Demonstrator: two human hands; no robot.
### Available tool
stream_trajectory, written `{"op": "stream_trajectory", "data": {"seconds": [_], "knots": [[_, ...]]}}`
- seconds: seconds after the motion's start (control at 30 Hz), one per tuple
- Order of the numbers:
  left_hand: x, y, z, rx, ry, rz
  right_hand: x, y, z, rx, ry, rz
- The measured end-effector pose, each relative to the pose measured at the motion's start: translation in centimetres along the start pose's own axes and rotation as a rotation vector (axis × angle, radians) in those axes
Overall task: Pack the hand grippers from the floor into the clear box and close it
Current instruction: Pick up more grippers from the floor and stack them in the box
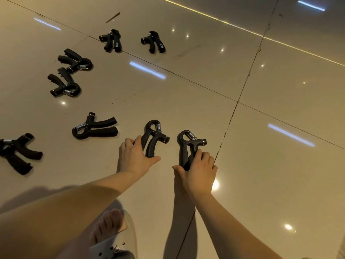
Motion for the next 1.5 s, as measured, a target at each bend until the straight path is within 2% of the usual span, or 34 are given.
{"op": "stream_trajectory", "data": {"seconds": [0.27, 0.37, 0.47, 0.8, 0.93, 1.03, 1.27, 1.5], "knots": [[0.8, -0.4, 0.0, 0.023, -0.094, 0.102, 0.6, 0.2, -1.8, 0.034, 0.108, -0.028], [1.8, -0.9, -0.3, -0.035, -0.113, 0.113, 1.7, -0.6, -3.1, 0.092, 0.094, -0.008], [3.7, -1.9, -1.9, -0.164, -0.145, 0.085, 4.1, -1.3, -4.3, 0.128, 0.076, -0.028], [15.2, -8.2, -15.5, -0.682, -0.170, -0.007, 21.6, -3.7, -11.0, 0.140, -0.016, -0.383], [21.4, -12.7, -22.3, -0.886, -0.154, -0.109, 30.2, -6.7, -13.4, 0.111, -0.029, -0.512], [25.5, -16.8, -26.8, -1.008, -0.180, -0.117, 36.5, -10.2, -15.8, 0.088, -0.042, -0.604], [30.2, -28.8, -34.3, -1.188, -0.266, -0.115, 47.4, -21.3, -22.8, 0.055, -0.072, -0.721], [28.4, -40.8, -39.1, -1.276, -0.274, -0.059, 51.2, -31.9, -28.6, -0.051, -0.128, -0.735]]}}
Point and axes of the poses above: each hand's wrist, its own y-axis towards the middle knuckle, its own x-axis out of the back of the hand, z = x × y, the point moved 3 cm from there along y, towards the middle knuckle, and after that the axes turned 9 degrees about x, right-handed, at the moved point
